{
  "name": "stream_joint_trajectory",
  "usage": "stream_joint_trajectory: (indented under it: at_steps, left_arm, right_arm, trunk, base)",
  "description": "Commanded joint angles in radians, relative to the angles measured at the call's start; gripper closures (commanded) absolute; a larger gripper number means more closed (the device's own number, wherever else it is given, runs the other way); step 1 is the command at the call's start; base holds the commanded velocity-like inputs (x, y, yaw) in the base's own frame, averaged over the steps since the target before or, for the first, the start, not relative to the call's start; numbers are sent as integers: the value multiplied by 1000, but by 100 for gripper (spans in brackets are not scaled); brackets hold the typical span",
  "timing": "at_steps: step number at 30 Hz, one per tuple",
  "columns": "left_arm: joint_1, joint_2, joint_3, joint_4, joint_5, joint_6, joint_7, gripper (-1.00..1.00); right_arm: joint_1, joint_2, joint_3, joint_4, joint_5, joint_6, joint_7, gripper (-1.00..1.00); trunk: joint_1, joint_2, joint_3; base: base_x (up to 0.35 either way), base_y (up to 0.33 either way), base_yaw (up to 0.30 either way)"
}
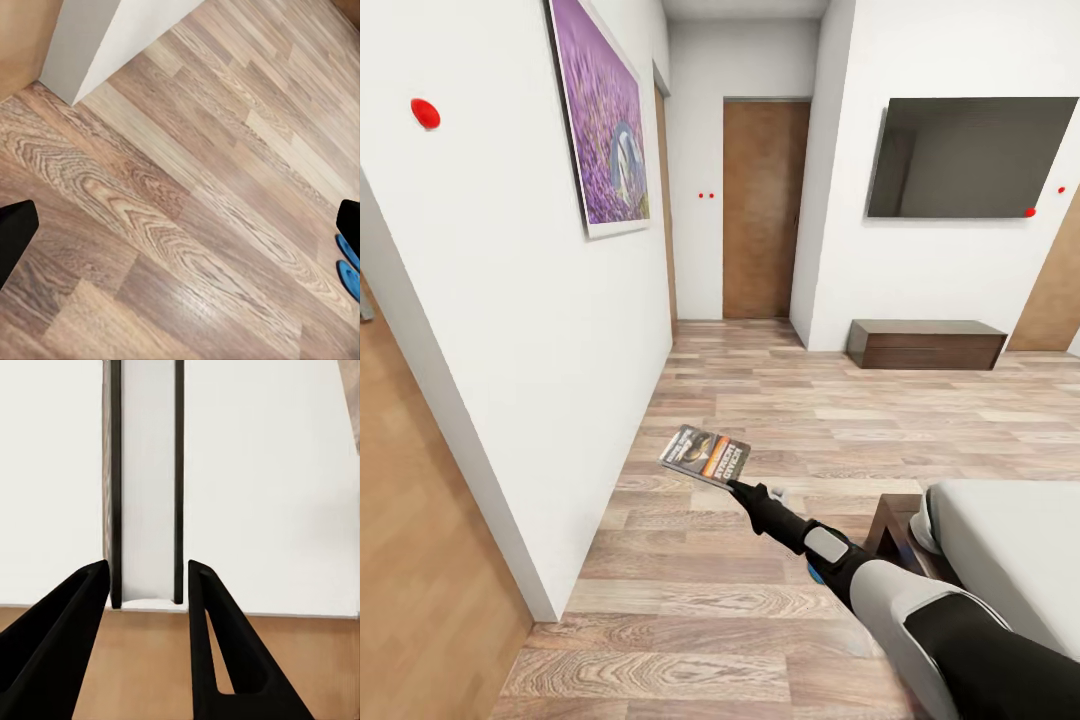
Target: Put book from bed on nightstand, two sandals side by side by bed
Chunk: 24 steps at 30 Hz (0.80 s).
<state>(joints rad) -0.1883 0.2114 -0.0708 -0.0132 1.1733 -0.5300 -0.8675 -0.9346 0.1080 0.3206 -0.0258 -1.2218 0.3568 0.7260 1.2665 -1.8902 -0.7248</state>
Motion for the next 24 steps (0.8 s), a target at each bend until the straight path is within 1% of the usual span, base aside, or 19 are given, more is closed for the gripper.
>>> stream_joint_trajectory:
  at_steps: [1,5,8,11,17,24]
  left_arm:
    - [-1,0,-8,1,6,-4,-1,-100]
    - [-1,-3,-8,1,-8,-4,1,-100]
    - [-1,-5,-8,1,-25,-4,2,-100]
    - [-1,-6,-8,1,-34,-3,2,-100]
    - [-1,-6,-7,1,-37,-2,3,-100]
    - [0,-6,-7,1,-38,0,4,-100]
  right_arm:
    - [-5,-6,6,0,-10,7,1,100]
    - [-3,-13,8,-3,-7,7,0,100]
    - [-3,-14,9,-6,-5,7,2,100]
    - [-3,-14,10,-7,-4,6,8,100]
    - [-3,-14,9,-8,-4,5,12,100]
    - [-3,-14,9,-8,-4,5,14,100]
  trunk:
    - [0,0,-1]
    - [0,0,-1]
    - [0,0,-1]
    - [0,0,-1]
    - [0,0,-1]
    - [0,0,-1]
  base:
    - [0,0,0]
    - [0,0,0]
    - [10,0,0]
    - [60,0,0]
    - [120,0,0]
    - [176,0,0]
